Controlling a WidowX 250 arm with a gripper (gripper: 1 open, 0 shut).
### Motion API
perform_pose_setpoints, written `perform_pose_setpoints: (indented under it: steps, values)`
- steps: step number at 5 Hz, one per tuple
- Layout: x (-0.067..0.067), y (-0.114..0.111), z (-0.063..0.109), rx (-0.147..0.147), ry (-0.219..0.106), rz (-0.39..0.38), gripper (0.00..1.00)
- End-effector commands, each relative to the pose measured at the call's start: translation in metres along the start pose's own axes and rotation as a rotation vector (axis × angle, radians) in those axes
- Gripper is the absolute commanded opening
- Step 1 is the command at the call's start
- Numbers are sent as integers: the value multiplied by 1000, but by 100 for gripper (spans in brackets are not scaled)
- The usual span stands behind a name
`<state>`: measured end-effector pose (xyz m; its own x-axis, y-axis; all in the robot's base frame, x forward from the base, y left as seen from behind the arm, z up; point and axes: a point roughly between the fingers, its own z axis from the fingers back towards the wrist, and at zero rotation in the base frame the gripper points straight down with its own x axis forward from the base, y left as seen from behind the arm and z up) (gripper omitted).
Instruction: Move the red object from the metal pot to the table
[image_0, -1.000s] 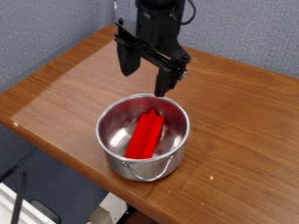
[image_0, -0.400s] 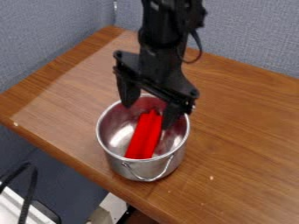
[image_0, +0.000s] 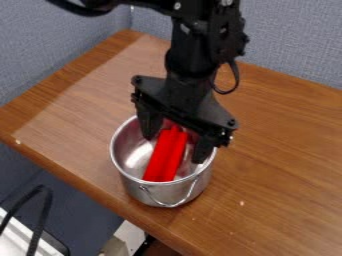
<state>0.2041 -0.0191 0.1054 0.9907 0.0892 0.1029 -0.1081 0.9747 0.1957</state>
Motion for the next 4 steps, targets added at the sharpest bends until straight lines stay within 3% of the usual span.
perform_pose_setpoints:
  steps: [1, 2, 4]
  values:
    - [8, 2, -4, -1, -30, -8, 100]
    - [13, 2, -19, 2, -20, -17, 100]
    - [27, 8, -58, -2, 15, 77, 100]
